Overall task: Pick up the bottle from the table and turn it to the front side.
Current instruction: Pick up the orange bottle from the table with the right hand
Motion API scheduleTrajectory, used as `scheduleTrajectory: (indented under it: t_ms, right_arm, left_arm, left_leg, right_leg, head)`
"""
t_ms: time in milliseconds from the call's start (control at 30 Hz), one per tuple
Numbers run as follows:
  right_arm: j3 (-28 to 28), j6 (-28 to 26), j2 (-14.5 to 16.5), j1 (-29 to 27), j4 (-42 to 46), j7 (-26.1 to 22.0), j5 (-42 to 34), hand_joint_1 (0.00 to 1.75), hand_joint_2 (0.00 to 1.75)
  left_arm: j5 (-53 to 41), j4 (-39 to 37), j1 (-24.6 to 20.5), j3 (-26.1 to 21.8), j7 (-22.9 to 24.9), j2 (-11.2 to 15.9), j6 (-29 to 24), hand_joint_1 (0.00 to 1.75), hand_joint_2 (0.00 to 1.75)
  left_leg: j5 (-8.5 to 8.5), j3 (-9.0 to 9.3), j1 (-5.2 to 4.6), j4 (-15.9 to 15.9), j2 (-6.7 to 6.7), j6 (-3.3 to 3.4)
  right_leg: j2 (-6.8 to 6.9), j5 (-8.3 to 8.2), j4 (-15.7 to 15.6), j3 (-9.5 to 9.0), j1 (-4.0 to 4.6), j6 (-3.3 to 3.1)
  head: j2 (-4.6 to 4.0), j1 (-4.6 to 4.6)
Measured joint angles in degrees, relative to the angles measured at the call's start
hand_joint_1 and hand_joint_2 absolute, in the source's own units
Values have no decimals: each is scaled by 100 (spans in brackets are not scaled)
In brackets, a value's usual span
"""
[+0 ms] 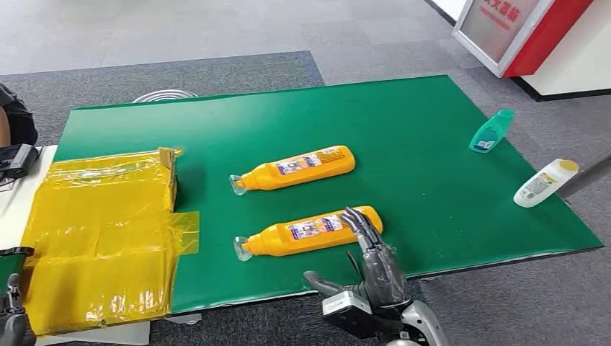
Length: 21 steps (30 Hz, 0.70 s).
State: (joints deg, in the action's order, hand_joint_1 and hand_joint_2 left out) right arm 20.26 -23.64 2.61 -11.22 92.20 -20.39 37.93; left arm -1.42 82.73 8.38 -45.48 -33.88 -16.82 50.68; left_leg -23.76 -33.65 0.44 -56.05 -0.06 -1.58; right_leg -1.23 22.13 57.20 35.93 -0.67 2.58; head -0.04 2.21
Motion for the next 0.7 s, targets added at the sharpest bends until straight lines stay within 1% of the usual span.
scheduleTrajectory:
  t_ms: [200,300,500,700]
  right_arm:
    - [-3,20,-73,82,74,303,344,0,175]
    - [-10,141,-120,160,91,501,554,0,175]
    - [-58,797,-308,473,77,1098,1146,0,175]
    - [-59,1363,-499,1021,-190,1528,1547,0,175]
  left_arm:
    - [69,-19,-2,205,-4,28,-124,0,175]
    - [100,-49,-2,319,-21,57,-185,0,175]
    - [165,-187,-32,639,-110,181,-351,0,175]
    - [272,-446,-143,1003,-170,386,-507,0,175]
  left_leg:
    - [0,0,0,0,0,0]
    - [0,0,0,0,0,0]
    - [2,0,0,0,0,1]
    - [11,-1,0,0,0,4]
  right_leg:
    - [0,-1,0,0,0,1]
    - [0,-1,0,1,0,1]
    - [0,-4,0,0,0,2]
    - [0,-11,0,0,-1,4]
  head:
    - [0,-1]
    - [0,-2]
    - [0,-1]
    - [-1,-2]
